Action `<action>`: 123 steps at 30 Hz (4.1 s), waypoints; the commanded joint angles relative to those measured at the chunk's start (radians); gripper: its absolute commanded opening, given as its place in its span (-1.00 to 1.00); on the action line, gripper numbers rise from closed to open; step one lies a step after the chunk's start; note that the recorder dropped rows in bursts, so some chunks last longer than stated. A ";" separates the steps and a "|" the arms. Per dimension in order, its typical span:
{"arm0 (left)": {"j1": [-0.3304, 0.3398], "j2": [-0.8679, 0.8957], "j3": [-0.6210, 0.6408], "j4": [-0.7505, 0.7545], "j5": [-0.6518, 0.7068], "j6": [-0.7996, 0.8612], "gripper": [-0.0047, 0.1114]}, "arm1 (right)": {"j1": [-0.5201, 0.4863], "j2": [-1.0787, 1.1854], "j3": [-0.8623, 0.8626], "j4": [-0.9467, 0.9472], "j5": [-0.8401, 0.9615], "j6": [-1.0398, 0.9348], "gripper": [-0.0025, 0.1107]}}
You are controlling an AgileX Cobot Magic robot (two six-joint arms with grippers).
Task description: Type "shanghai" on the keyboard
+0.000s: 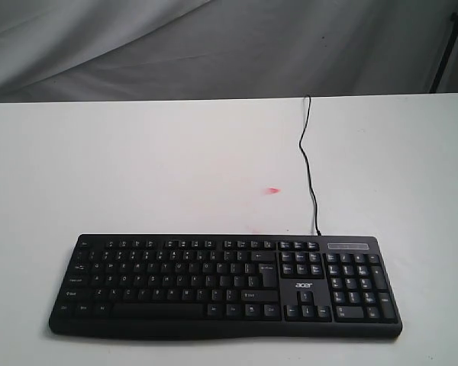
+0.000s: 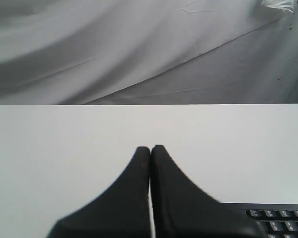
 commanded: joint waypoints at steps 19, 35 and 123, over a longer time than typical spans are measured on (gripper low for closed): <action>-0.004 0.003 0.001 -0.004 0.000 -0.001 -0.91 | 0.005 0.003 -0.003 0.048 -0.272 0.444 -0.96; -0.004 0.003 0.001 -0.004 0.000 -0.001 -0.91 | 0.005 0.003 -0.124 -0.073 -0.163 0.774 -0.96; -0.004 0.003 0.001 -0.004 0.000 -0.001 -0.91 | 0.490 1.939 -1.329 0.756 0.771 -1.059 -0.96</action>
